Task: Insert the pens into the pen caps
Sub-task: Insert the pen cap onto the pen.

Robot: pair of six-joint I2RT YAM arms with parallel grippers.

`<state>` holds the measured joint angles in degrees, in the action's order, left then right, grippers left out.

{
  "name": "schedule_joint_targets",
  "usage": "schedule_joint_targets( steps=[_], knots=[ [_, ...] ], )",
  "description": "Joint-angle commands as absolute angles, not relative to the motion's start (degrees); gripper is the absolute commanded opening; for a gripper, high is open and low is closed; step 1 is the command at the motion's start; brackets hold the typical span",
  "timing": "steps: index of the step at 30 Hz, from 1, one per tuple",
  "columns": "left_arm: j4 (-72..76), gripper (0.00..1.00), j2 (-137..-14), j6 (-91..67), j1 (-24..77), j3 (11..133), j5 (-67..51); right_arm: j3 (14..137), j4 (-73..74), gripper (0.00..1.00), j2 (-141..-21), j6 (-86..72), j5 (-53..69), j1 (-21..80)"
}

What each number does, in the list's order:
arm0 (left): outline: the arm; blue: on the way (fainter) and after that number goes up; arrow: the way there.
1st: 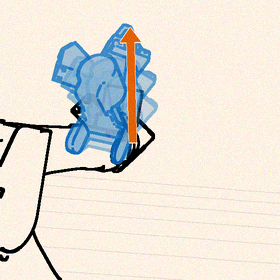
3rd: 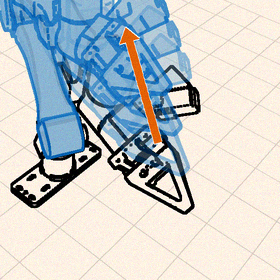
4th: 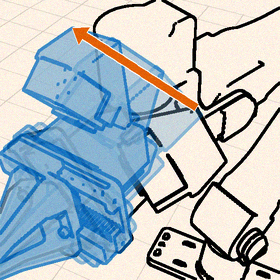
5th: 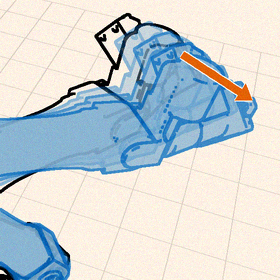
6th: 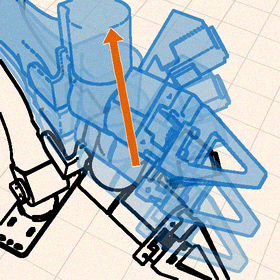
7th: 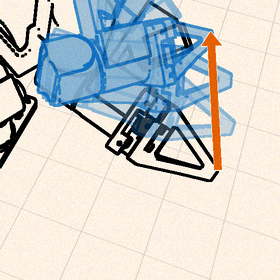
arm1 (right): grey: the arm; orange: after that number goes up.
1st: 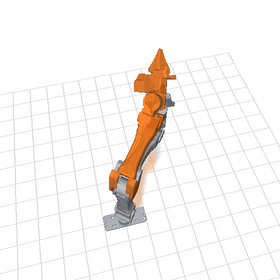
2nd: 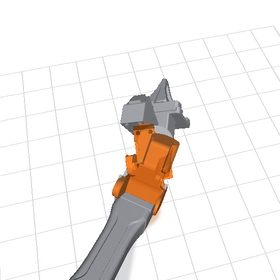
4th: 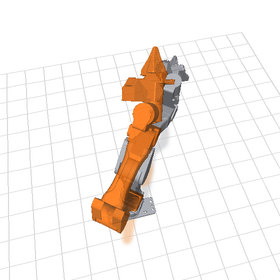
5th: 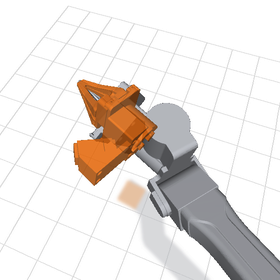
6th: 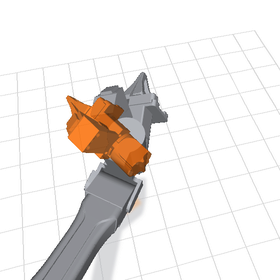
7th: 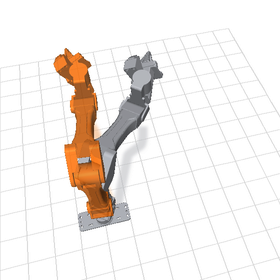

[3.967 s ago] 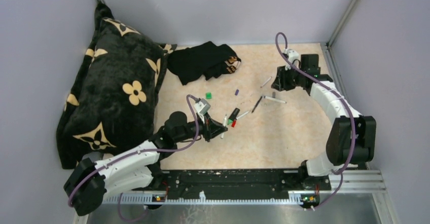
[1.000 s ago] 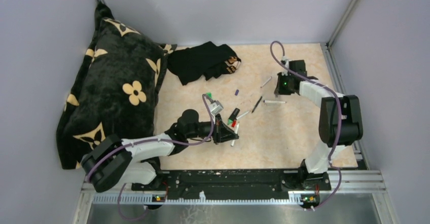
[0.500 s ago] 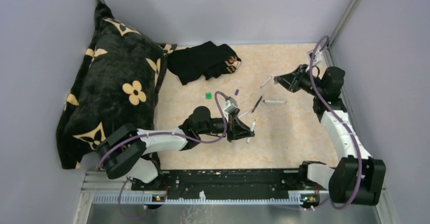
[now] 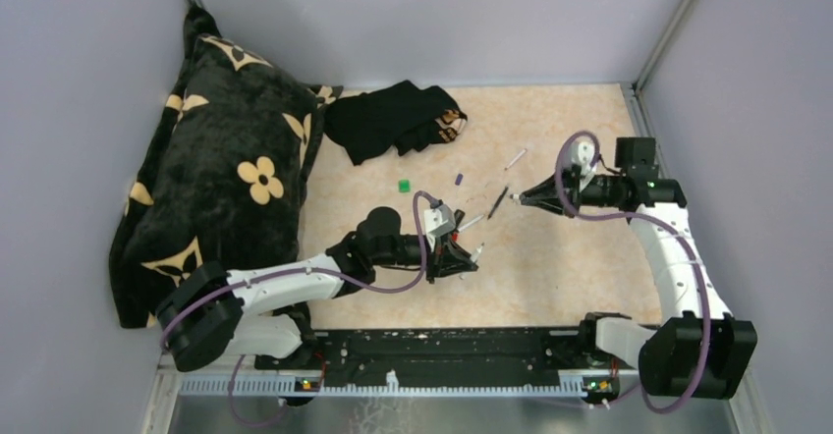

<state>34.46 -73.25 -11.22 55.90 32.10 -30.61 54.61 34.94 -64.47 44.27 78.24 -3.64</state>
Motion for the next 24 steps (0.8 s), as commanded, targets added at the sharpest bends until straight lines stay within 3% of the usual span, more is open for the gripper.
schedule_joint_targets(
  steps=[1, 7, 24],
  knots=[
    [25.53, 0.00, -69.77, -3.81, 56.16, 30.83, -32.47, 58.82, 68.37, 0.00, -63.81, 100.21, 74.94, 0.97],
    [22.71, 0.00, -71.45, -3.93, 56.16, 32.31, -33.85, 58.48, 72.59, 0.00, -64.11, 118.58, 65.69, 7.22],
    [13.98, 0.00, -85.90, -17.46, 54.34, 44.62, -44.12, 55.15, 69.45, 0.00, -64.29, 125.42, 52.47, 13.26]
  ],
)
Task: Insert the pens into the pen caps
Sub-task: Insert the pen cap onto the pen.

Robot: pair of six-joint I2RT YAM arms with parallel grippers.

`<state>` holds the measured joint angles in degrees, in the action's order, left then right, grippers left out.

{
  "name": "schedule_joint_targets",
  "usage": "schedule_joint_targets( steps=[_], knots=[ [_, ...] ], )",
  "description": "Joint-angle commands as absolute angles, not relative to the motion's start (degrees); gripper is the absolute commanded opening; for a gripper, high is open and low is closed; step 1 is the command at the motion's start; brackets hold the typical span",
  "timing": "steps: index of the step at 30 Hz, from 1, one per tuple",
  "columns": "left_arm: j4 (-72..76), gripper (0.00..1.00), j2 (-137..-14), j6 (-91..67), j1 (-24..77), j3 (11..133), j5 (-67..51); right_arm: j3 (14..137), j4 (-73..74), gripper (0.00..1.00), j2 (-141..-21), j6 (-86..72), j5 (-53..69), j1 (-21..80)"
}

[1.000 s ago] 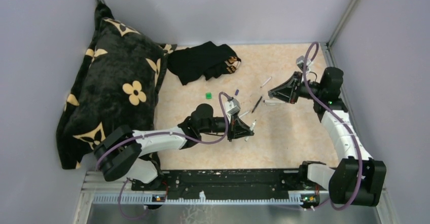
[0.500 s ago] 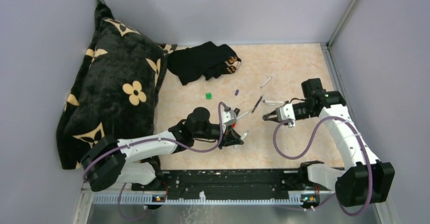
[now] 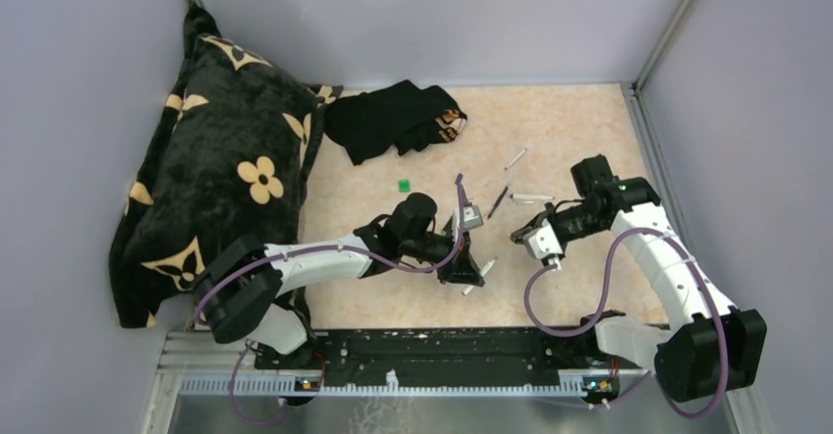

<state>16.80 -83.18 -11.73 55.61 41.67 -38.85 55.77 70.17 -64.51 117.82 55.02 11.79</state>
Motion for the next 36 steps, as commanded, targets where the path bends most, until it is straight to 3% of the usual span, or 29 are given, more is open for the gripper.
schedule_joint_targets(
  steps=[1, 36],
  knots=[
    [13.68, 0.00, -86.60, -18.71, 53.86, 45.22, -45.05, 54.97, 69.18, 0.00, -64.33, 125.54, 51.81, 13.65],
    [14.28, 0.00, -95.99, -24.16, 53.17, 50.84, -48.95, 54.64, 66.71, 0.00, -65.81, 120.78, 44.55, 24.45]
  ],
)
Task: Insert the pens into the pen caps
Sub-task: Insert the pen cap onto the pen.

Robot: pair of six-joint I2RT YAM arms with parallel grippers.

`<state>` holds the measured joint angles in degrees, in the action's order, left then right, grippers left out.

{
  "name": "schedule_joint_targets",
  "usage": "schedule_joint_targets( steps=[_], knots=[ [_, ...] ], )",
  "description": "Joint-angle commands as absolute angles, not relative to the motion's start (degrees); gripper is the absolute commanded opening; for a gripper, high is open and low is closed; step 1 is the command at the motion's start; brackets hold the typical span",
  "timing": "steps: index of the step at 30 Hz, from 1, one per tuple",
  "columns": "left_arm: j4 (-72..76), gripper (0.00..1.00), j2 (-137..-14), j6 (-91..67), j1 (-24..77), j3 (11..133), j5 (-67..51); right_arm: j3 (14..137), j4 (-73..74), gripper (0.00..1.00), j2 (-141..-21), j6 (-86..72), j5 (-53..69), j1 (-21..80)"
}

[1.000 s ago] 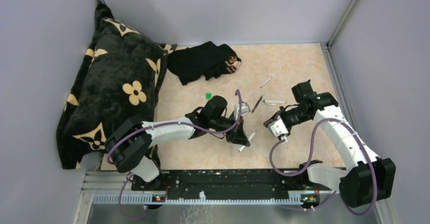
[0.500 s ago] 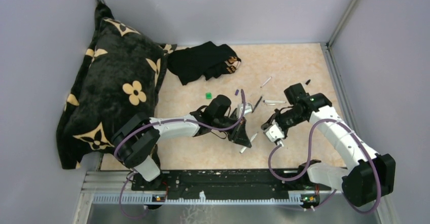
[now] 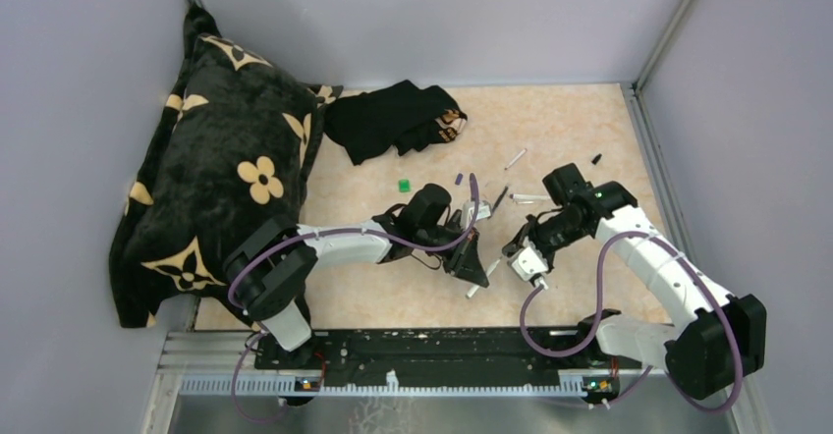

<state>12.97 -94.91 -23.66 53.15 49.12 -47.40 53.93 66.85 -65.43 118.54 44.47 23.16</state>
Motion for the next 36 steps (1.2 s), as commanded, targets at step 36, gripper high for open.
schedule_joint_targets(
  steps=[36],
  knots=[
    [17.12, 0.00, -99.91, -28.53, 53.00, 51.86, -49.57, 56.51, 67.28, 0.00, -67.17, 118.37, 36.86, 30.33]
  ],
)
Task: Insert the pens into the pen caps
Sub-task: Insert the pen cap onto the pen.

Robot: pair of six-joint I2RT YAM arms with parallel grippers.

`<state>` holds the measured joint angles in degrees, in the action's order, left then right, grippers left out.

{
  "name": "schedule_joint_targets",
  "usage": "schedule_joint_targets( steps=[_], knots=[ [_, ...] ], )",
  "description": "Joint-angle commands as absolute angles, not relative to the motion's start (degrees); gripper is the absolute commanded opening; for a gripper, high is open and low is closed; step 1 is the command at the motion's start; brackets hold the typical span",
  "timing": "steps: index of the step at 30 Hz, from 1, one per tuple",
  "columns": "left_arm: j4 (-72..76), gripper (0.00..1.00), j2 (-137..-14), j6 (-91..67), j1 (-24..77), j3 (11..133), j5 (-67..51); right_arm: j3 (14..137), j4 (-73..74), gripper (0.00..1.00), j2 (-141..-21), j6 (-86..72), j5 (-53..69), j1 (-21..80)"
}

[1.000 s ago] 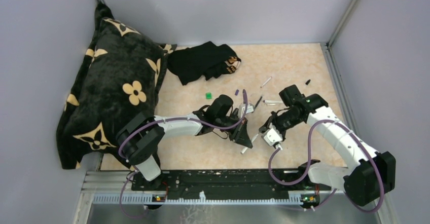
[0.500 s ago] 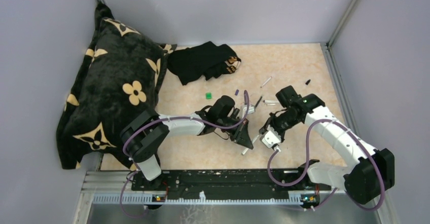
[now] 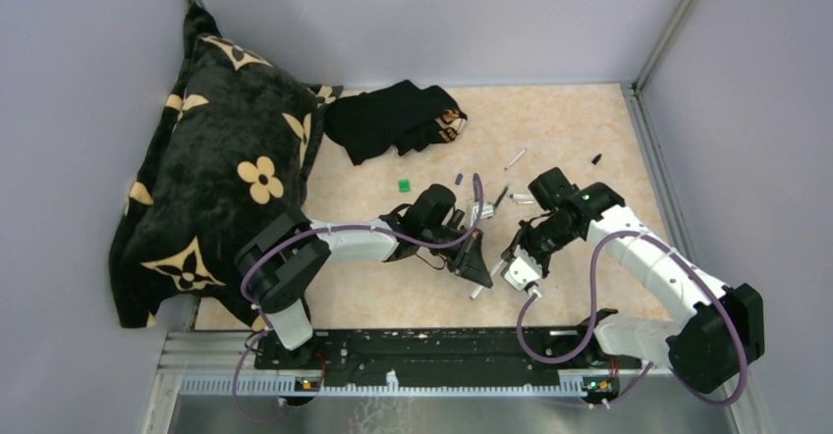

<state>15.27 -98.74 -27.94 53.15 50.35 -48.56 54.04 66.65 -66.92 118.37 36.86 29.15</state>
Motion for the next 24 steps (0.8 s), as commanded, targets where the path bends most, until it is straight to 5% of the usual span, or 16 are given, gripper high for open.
schedule_joint_targets(
  steps=[1, 24],
  knots=[
    [17.06, 0.00, -100.20, -28.70, 52.92, 51.86, -49.57, 56.73, 67.44, 0.00, -67.22, 118.34, 36.84, 30.48],
    [28.32, 0.00, -102.38, -24.23, 52.49, 50.55, -43.60, 57.38, 64.84, 0.00, -70.59, 104.22, 18.52, 47.17]
  ],
)
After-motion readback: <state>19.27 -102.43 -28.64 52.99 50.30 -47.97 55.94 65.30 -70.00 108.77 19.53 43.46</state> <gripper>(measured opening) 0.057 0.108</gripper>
